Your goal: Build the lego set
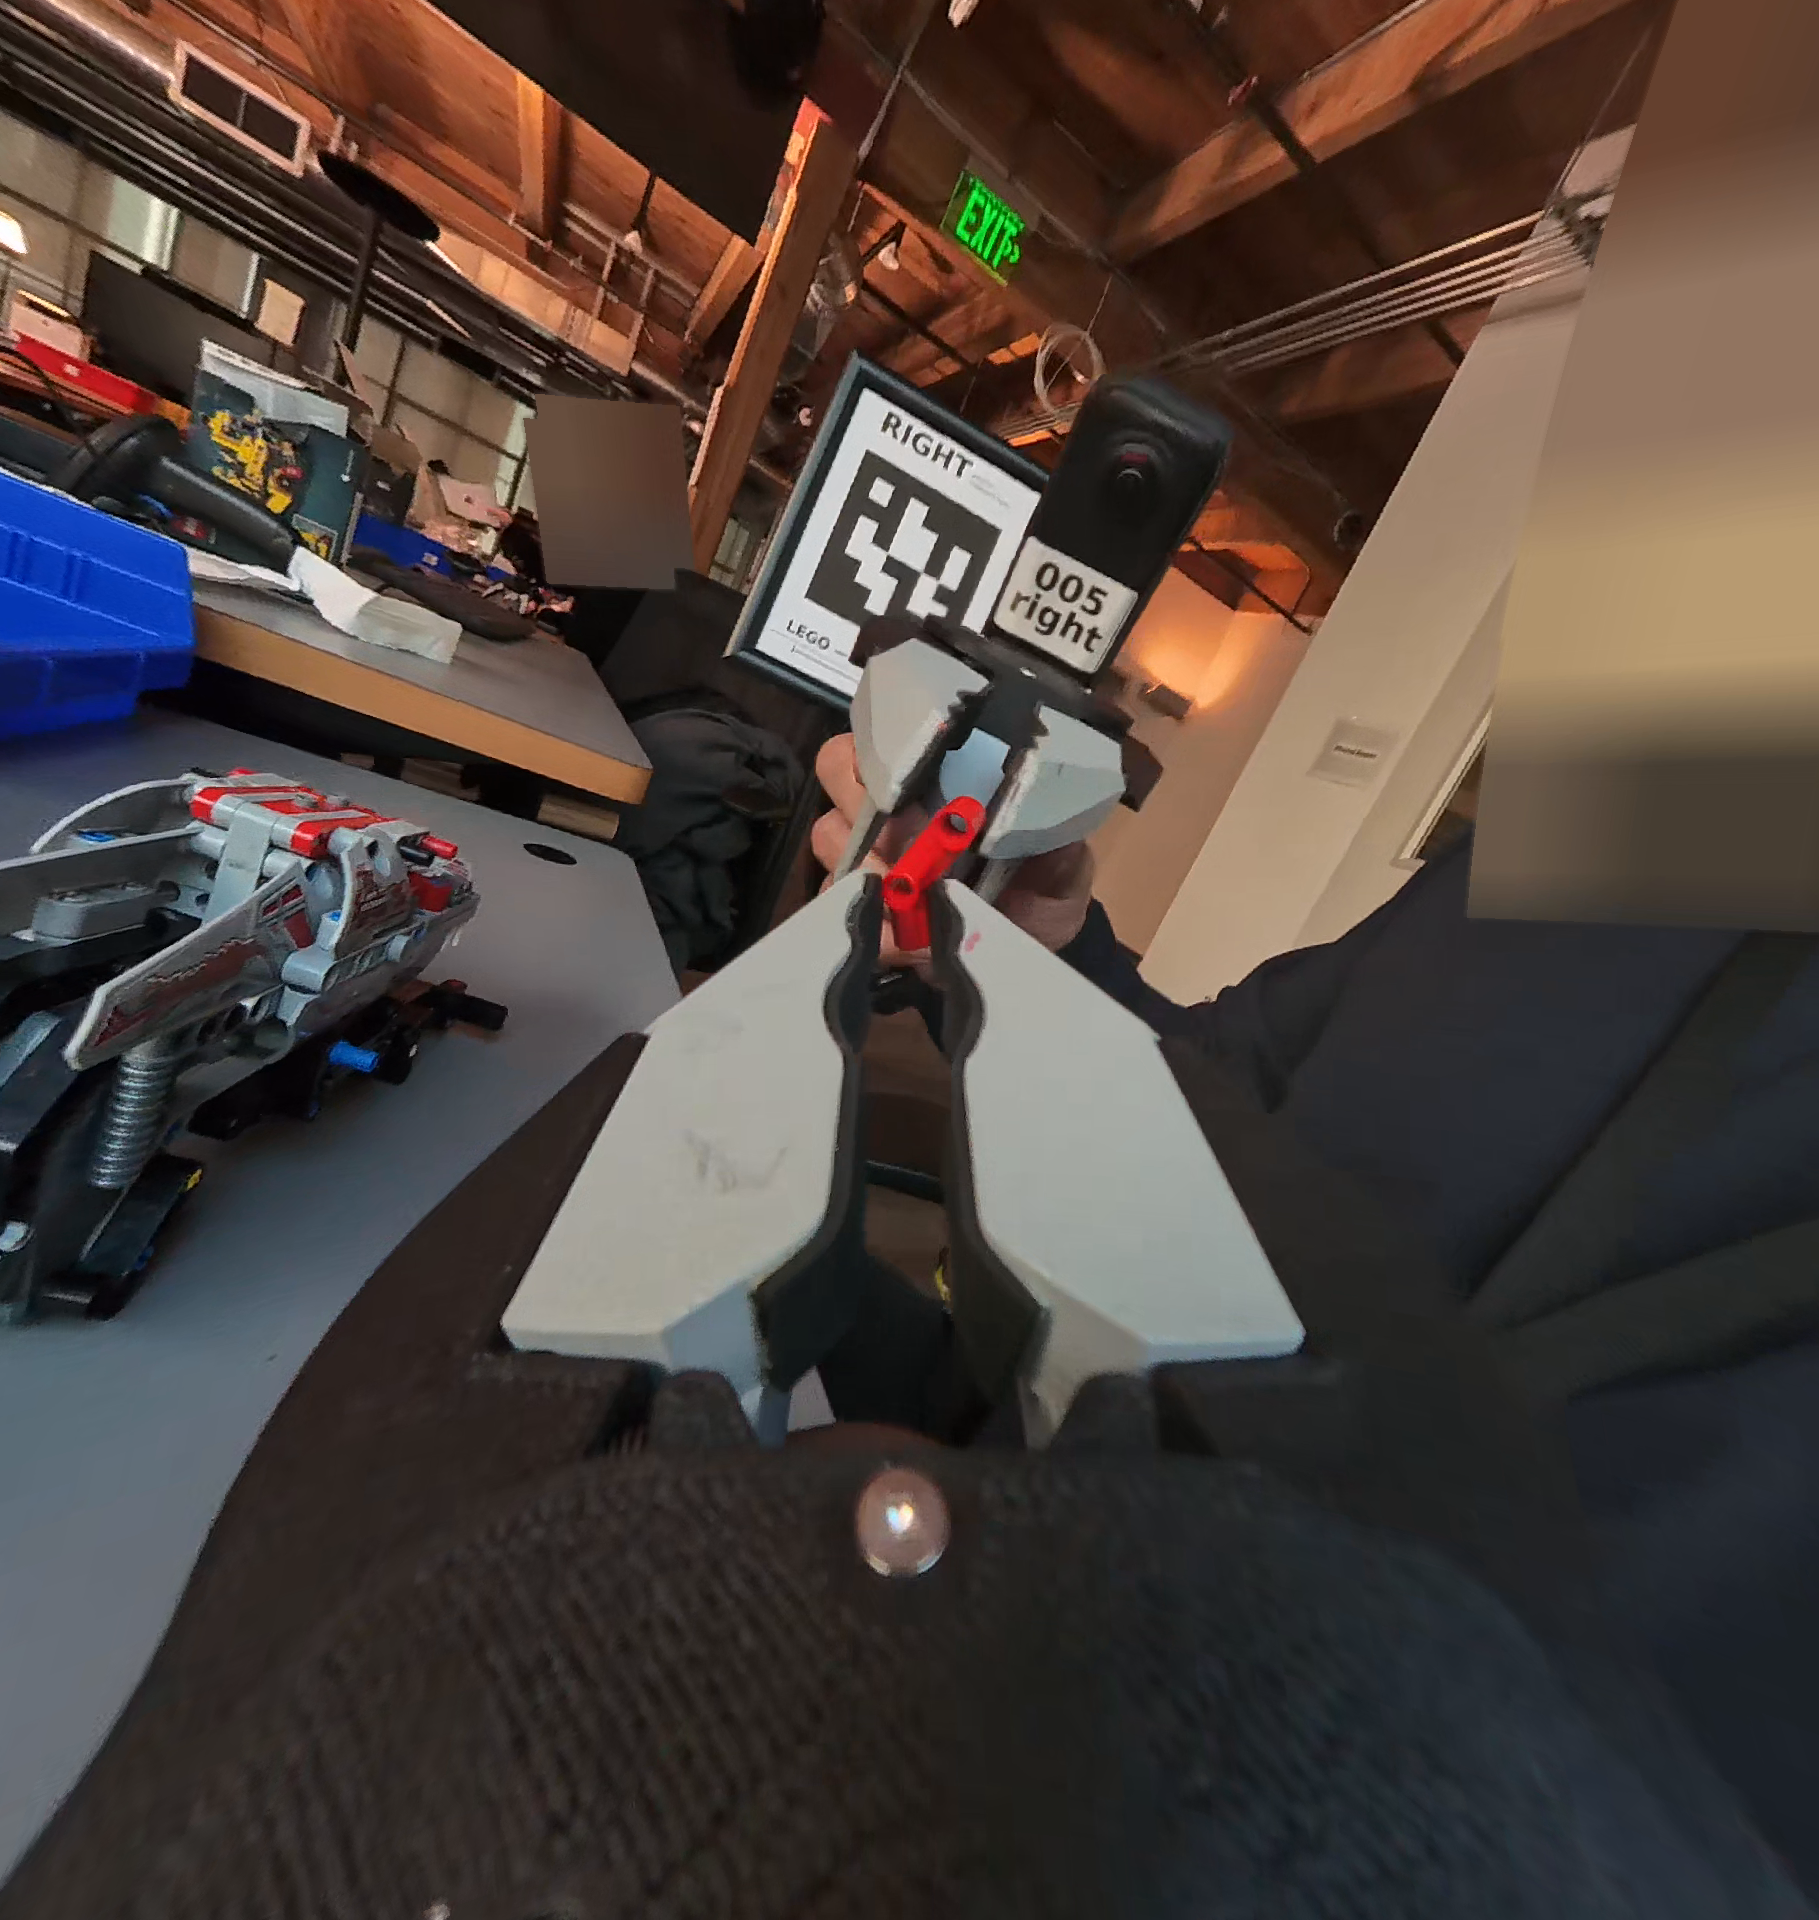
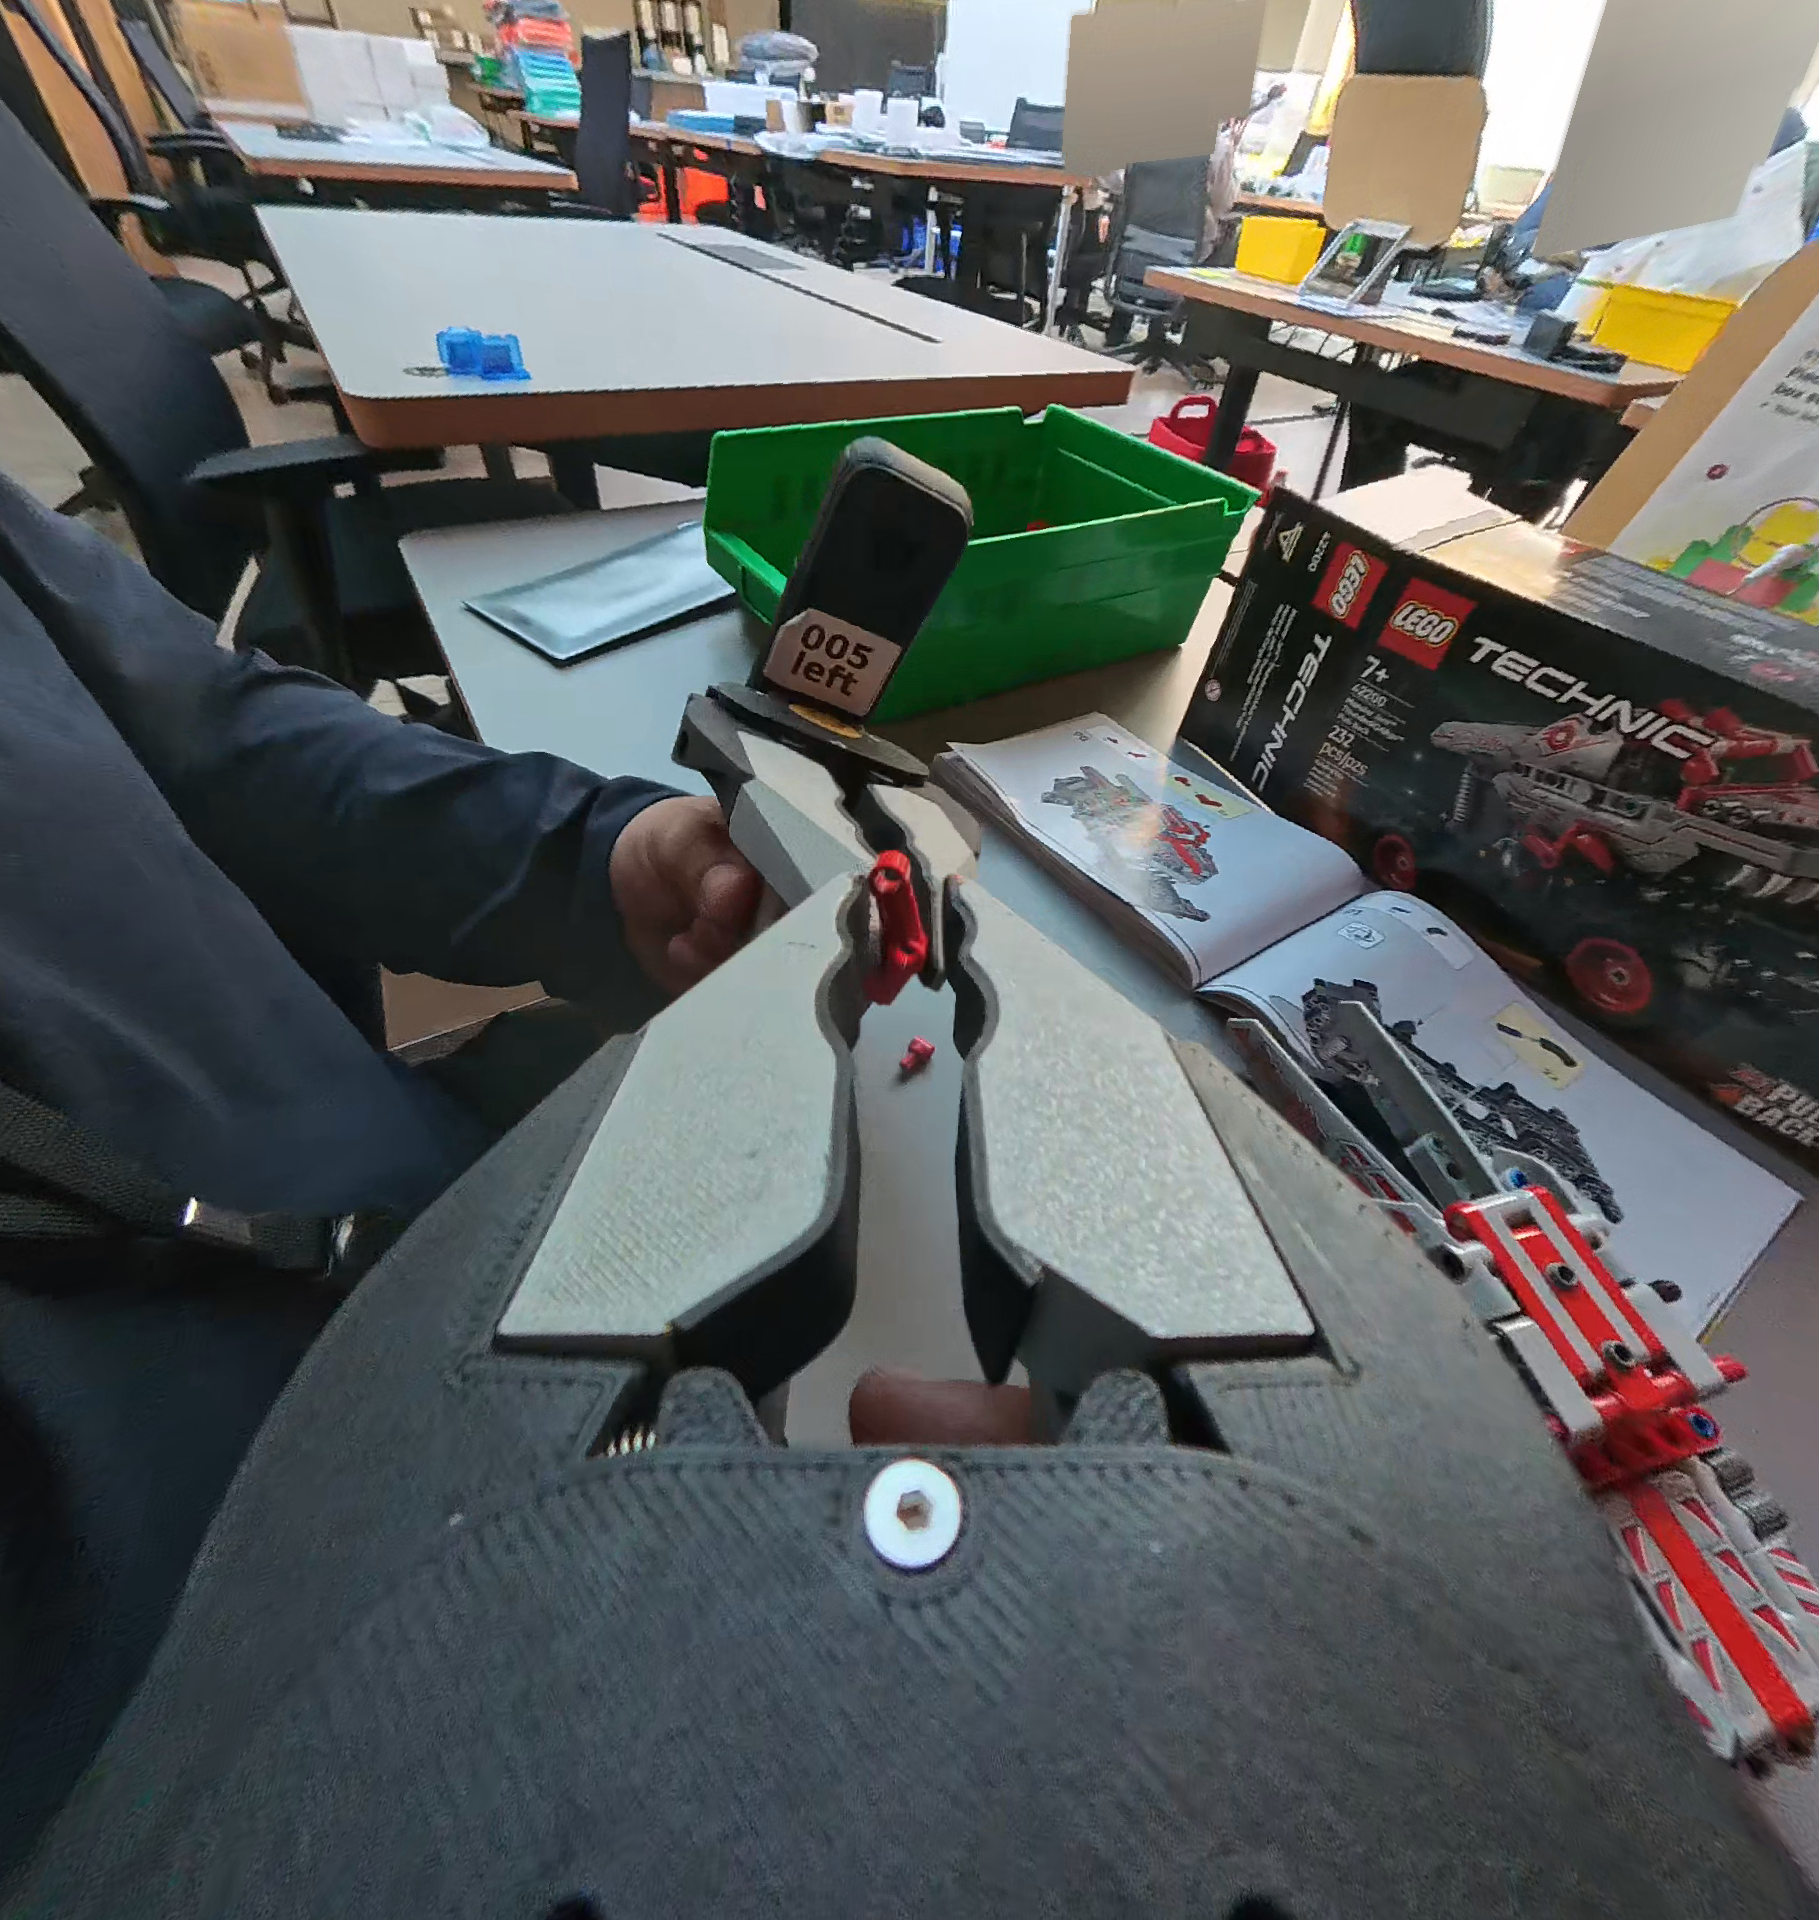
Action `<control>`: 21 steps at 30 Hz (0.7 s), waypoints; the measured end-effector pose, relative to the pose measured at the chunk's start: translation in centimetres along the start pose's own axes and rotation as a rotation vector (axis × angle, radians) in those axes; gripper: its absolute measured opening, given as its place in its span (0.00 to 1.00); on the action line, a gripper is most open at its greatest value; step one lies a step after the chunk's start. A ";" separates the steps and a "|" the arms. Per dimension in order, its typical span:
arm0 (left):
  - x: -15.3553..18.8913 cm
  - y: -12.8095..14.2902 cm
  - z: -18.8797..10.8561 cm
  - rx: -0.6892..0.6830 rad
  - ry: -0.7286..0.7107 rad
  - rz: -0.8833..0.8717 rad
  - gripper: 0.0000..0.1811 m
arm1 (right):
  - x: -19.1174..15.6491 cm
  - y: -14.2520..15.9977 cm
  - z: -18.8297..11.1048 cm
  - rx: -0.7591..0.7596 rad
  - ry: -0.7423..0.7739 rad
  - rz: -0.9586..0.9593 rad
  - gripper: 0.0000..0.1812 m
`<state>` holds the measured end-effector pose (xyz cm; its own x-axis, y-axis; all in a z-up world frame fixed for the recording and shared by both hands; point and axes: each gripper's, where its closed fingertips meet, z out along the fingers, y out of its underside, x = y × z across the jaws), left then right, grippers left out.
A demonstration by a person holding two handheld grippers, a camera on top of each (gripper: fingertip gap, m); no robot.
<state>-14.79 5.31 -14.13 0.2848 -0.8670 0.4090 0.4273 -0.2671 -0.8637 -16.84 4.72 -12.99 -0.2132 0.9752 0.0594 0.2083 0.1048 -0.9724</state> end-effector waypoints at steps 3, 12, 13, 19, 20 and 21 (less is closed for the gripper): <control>-0.4 0.3 0.0 -0.026 -0.029 0.019 0.03 | -0.1 0.5 0.2 -0.009 -0.018 0.009 0.03; -3.0 2.3 -1.1 -0.247 -0.240 0.184 0.09 | 1.1 3.4 0.1 -0.158 0.046 -0.051 0.02; -3.3 2.6 -1.5 -0.290 -0.266 0.223 0.09 | 1.1 4.3 0.2 -0.203 0.039 -0.060 0.02; -4.0 4.7 -2.7 -0.532 -0.329 0.402 0.14 | 0.6 5.6 1.2 -0.238 0.028 -0.074 0.02; -4.2 4.9 -2.8 -0.549 -0.340 0.424 0.16 | 0.6 5.5 1.2 -0.227 0.026 -0.065 0.02; -4.3 4.8 -2.8 -0.549 -0.350 0.448 0.16 | 0.6 5.4 1.3 -0.224 0.024 -0.063 0.02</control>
<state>-16.36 6.57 -20.88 0.6221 -0.7826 -0.0221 -0.2504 -0.1722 -0.9527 -17.04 5.64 -18.53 -0.2099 0.9695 0.1265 0.4026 0.2036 -0.8924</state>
